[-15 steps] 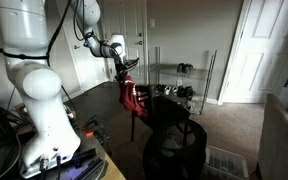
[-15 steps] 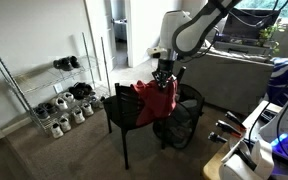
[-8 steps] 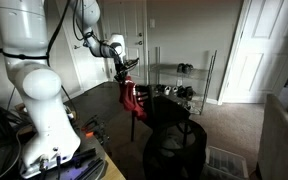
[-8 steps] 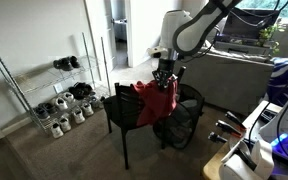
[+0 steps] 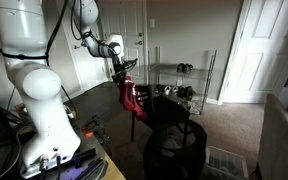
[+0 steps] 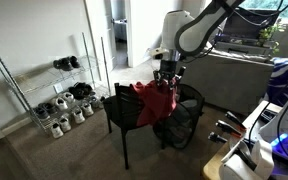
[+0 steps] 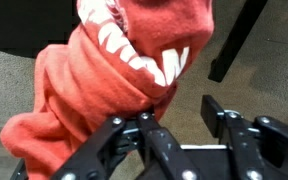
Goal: Put the red clothing in the black laundry bag.
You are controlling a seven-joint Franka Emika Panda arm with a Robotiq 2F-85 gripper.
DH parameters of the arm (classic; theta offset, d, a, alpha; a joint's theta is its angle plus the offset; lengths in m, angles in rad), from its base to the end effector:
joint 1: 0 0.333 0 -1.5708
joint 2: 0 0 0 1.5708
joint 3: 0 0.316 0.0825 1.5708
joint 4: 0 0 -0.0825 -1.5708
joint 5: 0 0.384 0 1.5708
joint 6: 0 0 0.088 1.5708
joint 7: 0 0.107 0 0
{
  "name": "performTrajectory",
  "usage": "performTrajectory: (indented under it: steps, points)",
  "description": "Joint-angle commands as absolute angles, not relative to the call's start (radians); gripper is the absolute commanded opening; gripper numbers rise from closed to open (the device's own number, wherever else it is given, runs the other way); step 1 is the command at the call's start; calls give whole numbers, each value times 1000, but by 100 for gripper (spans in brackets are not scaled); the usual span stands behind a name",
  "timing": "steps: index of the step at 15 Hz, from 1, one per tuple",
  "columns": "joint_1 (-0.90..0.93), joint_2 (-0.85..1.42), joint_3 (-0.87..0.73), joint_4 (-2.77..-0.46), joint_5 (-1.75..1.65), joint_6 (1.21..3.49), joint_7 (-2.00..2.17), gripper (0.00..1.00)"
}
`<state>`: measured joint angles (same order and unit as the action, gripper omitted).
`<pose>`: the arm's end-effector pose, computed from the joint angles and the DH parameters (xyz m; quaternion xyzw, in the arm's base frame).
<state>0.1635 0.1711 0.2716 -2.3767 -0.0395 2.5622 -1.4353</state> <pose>0.4601 0.2163 0.2557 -0.5820 -0.8130 -0.0150 0.0053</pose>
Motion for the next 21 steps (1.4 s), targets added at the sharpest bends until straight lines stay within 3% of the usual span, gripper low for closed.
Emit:
performTrajectory:
  steps: [1, 2, 3, 4, 7, 18, 21]
  points:
    - [164, 172, 272, -2374, -40, 2560, -1434, 54]
    - [164, 172, 272, -2374, -40, 2560, -1434, 54]
    - [164, 172, 272, -2374, -40, 2560, -1434, 79]
    - [165, 165, 271, -2379, -42, 2550, -1428, 80]
    - [168, 149, 272, -2383, -40, 2493, -1422, 97]
    - [201, -10, 269, -2471, -39, 2500, -1400, 100]
    - [198, 37, 256, -2420, -50, 2481, -1387, 100]
